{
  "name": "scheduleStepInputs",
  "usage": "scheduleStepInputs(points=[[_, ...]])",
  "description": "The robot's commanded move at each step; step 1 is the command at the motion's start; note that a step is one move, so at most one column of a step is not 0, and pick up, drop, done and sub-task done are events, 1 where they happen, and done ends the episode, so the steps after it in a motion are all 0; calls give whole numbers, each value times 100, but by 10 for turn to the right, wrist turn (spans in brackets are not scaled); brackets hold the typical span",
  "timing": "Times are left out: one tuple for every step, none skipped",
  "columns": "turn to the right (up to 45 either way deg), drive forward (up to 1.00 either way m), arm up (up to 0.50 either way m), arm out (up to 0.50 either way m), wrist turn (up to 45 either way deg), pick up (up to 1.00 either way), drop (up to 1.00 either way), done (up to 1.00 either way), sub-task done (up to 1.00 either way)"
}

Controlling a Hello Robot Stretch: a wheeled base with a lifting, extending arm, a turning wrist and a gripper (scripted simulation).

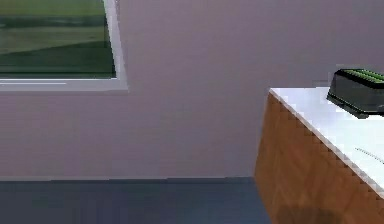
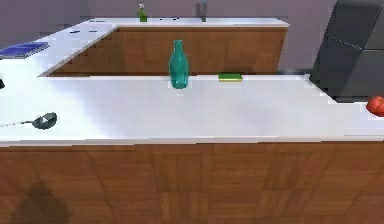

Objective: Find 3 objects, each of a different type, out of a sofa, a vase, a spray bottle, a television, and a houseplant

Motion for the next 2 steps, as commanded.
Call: scheduleStepInputs(points=[[60, 0, 0, 0, 0, 0, 0, 0, 0], [0, 10, 0, 0, 0, 0, 0, 0, 0]])
